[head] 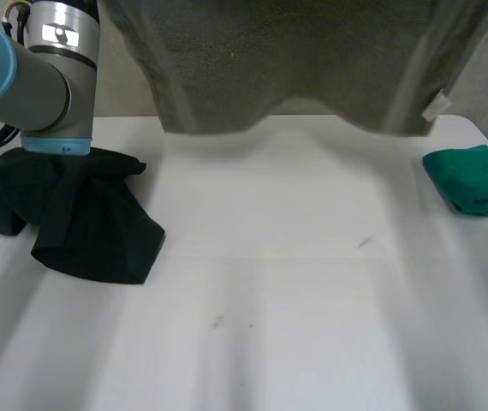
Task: Fold the laundry.
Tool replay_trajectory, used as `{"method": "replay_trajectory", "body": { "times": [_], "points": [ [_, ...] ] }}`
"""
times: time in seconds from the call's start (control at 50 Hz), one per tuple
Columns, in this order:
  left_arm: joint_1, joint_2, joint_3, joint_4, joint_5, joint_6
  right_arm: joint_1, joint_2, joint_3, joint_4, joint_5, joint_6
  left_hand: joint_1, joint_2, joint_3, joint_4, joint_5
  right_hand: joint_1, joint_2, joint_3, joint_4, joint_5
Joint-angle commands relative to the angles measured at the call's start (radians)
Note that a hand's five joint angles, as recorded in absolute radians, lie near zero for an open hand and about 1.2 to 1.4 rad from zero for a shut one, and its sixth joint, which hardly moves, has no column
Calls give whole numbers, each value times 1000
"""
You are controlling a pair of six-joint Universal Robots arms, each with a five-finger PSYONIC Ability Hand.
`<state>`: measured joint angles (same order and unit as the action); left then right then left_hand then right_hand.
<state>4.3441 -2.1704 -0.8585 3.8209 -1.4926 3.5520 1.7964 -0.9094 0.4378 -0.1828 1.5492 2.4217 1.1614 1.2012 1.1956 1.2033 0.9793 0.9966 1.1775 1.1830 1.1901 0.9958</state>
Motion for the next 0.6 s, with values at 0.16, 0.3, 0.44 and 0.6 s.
{"method": "replay_trajectory", "body": {
  "times": [0.16, 0.3, 0.44, 0.6],
  "points": [
    [14, 47, -427, -38, 17, -5, 21, -72, 543, 3, -151, 3, 235, 195, 201, 193, 242, 400, 219, 213, 206, 226],
    [9, -41, -556, -61, 23, 22, 1, -11, 774, 6, -222, -9, 235, 195, 201, 193, 242, 400, 219, 213, 206, 226],
    [14, -37, -669, -190, 17, 88, -31, -40, 895, 31, -224, -15, 235, 195, 201, 193, 242, 400, 219, 213, 206, 226],
    [60, 187, -841, -400, 17, 134, -90, -304, 1033, 321, -222, -62, 235, 195, 201, 193, 242, 400, 219, 213, 206, 226]
  ]
}}
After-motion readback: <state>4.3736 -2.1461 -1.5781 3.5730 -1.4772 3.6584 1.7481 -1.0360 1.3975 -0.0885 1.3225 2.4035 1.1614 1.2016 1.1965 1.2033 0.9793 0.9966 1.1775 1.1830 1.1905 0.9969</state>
